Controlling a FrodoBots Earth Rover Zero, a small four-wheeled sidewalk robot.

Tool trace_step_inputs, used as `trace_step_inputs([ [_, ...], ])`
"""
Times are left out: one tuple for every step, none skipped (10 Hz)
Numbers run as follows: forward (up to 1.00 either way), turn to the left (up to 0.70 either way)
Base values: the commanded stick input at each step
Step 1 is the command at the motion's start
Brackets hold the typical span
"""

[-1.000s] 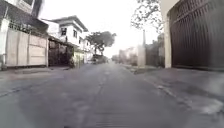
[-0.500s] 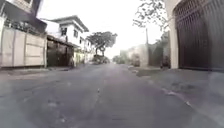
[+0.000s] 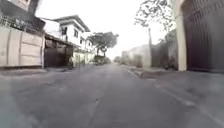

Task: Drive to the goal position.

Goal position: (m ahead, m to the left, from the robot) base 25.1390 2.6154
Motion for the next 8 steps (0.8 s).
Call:
trace_step_inputs([
  [1.00,-0.40],
  [1.00,-0.19],
  [1.00,0.00],
  [1.00,0.00],
  [1.00,0.00],
  [1.00,0.00],
  [1.00,0.00],
  [1.00,0.00],
])
